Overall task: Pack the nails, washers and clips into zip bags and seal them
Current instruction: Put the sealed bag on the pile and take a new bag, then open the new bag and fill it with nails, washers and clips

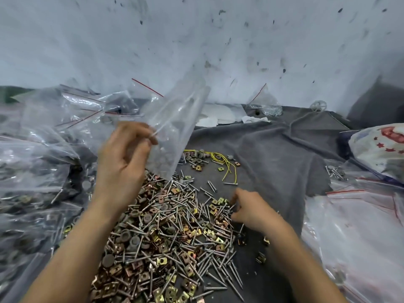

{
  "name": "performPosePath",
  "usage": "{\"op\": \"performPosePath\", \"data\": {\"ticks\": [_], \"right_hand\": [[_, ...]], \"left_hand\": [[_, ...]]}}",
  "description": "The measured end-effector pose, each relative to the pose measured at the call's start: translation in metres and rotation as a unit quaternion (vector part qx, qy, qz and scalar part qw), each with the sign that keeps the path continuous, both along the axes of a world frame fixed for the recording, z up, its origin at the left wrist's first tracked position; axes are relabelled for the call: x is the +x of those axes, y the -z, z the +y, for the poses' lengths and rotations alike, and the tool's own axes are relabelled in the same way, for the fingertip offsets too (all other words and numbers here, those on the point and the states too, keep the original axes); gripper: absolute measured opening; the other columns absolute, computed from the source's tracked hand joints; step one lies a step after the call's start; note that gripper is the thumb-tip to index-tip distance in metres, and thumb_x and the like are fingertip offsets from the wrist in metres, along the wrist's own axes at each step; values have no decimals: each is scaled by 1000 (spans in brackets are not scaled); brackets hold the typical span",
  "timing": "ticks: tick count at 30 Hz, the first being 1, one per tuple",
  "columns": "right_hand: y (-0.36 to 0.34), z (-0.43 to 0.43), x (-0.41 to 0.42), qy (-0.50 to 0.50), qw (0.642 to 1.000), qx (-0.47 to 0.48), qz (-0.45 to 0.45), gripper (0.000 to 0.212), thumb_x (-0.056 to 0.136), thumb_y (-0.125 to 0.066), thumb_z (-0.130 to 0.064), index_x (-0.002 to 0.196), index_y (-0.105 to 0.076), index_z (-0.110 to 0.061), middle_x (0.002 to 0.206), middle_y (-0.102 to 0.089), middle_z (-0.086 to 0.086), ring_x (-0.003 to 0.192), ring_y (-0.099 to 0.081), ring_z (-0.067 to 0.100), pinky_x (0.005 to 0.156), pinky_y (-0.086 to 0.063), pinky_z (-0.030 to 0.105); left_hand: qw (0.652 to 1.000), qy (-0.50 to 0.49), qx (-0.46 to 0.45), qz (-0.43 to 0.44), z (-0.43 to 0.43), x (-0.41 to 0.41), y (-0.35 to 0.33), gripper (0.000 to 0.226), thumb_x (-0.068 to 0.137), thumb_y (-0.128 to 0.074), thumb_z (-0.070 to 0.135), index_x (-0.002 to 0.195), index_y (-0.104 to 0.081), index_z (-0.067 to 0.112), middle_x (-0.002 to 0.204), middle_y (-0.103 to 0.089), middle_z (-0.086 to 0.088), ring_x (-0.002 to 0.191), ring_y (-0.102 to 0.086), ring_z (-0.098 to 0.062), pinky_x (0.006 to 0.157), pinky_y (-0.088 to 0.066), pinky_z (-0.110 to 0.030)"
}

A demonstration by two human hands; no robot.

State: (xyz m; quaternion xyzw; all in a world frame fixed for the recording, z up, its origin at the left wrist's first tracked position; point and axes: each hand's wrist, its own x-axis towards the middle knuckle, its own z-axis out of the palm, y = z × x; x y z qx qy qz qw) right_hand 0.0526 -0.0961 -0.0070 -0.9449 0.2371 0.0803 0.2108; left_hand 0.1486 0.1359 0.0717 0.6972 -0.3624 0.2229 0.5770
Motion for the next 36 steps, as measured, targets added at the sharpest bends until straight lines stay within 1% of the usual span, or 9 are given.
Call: {"op": "performPosePath", "data": {"ticks": [5, 11, 14, 21, 24, 27, 31, 33, 36], "right_hand": [[-61, -7, 2, -61, 977, 98, -178, 18, 80, -61, -1, 86, -66, -17, 65, -56, -6, 60, -51, 10, 60, -43, 22], [-161, 4, -28, -156, 766, 318, -536, 18, 73, -66, -6, 80, -71, -22, 75, -69, 2, 69, -67, 15, 66, -51, 19], [-163, 20, -33, -194, 722, 300, -593, 22, 76, -64, -5, 88, -65, -24, 76, -66, -1, 75, -68, 19, 69, -51, 23], [-149, 24, -2, -189, 852, 167, -459, 15, 76, -77, -16, 86, -69, -24, 87, -71, -8, 82, -68, 7, 78, -56, 28], [-142, 6, 4, -108, 841, 205, -489, 17, 76, -70, -30, 93, -70, -33, 93, -72, -12, 90, -67, 3, 77, -53, 18], [-120, -26, 26, 29, 849, 187, -494, 18, 81, -66, -5, 77, -69, -22, 81, -72, 0, 72, -65, 9, 68, -52, 23], [-61, -48, 62, 24, 985, 127, -113, 21, 79, -66, 4, 75, -65, -16, 79, -66, 10, 62, -57, 14, 59, -48, 25], [-34, -47, 75, 5, 995, 92, 26, 15, 76, -71, 0, 81, -67, -15, 91, -68, 9, 81, -62, 20, 72, -53, 28], [-21, -42, 84, 10, 997, 55, 58, 15, 76, -74, -8, 89, -68, -12, 100, -67, 7, 90, -60, 19, 76, -48, 28]], "left_hand": [[984, -2, 166, -66, 5, 3, -52, 18, 71, -42, 26, 57, -53, 30, 94, -64, 13, 84, -57, 3, 71, -41, -16], [962, 50, 237, -128, -2, -9, -66, 23, 70, -40, 22, 49, -39, 33, 103, -64, 4, 93, -59, -5, 83, -41, -24], [948, 84, 281, -124, -14, -8, -55, 24, 71, -39, 25, 47, -42, 21, 115, -61, 8, 103, -58, -3, 90, -44, -29], [948, 127, 285, -61, -32, 6, -34, 26, 75, -44, 13, 50, -49, 9, 123, -58, 10, 115, -53, 4, 102, -40, -22], [957, 103, 265, -52, -28, 13, -34, 29, 73, -40, 29, 49, -50, 15, 122, -59, 14, 112, -55, 2, 97, -42, -29], [962, 64, 261, -56, -24, 22, -35, 32, 73, -38, 31, 51, -51, 12, 122, -60, 13, 109, -55, 3, 92, -41, -23], [969, 13, 244, -30, -27, 29, -31, 22, 72, -42, 13, 50, -46, 9, 120, -61, 8, 108, -50, 10, 83, -33, -3], [975, 3, 223, -19, -29, 30, -29, 21, 72, -42, 13, 52, -48, 11, 121, -59, 10, 110, -48, 12, 82, -31, 0], [979, 2, 205, -15, -31, 31, -28, 19, 72, -43, 15, 54, -50, 14, 122, -58, 14, 112, -48, 12, 81, -31, 1]]}}
